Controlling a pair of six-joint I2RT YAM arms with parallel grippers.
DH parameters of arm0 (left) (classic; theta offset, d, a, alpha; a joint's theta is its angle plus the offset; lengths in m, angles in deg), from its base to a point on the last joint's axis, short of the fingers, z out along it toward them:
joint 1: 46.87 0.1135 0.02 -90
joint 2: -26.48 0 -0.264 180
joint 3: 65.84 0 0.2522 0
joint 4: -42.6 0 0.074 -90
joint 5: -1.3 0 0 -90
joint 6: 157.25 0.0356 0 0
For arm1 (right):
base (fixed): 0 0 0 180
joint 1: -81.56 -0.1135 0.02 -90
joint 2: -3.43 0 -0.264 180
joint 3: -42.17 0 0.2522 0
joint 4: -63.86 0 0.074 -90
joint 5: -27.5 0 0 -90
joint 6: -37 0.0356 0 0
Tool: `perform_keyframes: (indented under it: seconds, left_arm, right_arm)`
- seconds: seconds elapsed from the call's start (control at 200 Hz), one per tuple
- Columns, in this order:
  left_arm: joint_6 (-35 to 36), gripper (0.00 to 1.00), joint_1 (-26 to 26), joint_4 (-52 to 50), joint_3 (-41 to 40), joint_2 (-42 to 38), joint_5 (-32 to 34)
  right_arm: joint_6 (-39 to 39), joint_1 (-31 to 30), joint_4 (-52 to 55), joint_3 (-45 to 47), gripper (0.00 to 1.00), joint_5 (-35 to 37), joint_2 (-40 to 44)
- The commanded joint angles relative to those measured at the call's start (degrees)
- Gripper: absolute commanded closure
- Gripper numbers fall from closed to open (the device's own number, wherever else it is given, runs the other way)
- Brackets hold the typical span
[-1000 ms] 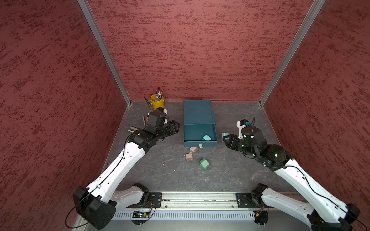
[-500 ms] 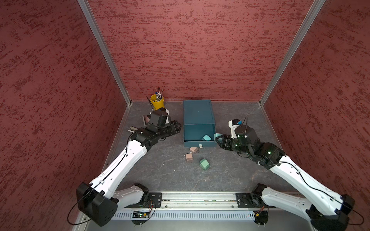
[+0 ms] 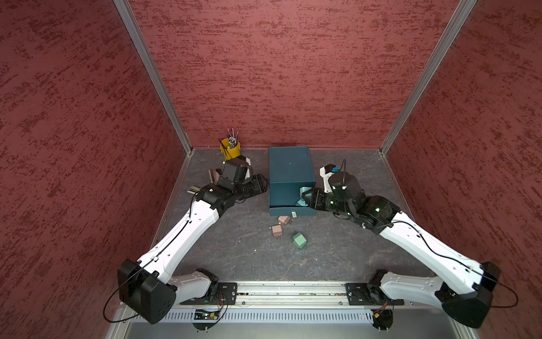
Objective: Place the plugs into the drawer by color
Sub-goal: Place the plug in the drawer.
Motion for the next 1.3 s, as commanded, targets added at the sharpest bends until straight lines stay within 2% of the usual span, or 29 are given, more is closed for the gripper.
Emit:
perform_keyframes:
  seconds: [0.0,0.276,0.796,1.177,1.297]
  left_arm:
    - [0.7,0.35,0.3,2.6,1.9,1.3,-0.8]
    - [0.5,0.34,0.3,4.0,4.4,5.3,-1.3]
    - [0.6,0.34,0.7,5.2,4.2,9.3,-1.0]
    - [0.2,0.34,1.1,5.3,2.5,9.7,-0.9]
    - [0.5,0.35,1.1,5.1,2.1,9.6,-1.0]
  right_arm:
    - [-1.2,-1.0,-0.6,-2.6,1.00,0.6,-2.0]
    - [-1.6,-1.2,1.2,-3.7,1.00,3.5,-6.4]
    - [-3.5,-1.2,3.5,-5.0,0.97,7.4,-11.2]
    - [-3.7,-1.2,3.7,-4.9,0.96,8.3,-12.5]
    - [-3.8,-1.2,3.8,-5.2,0.92,8.5,-13.1]
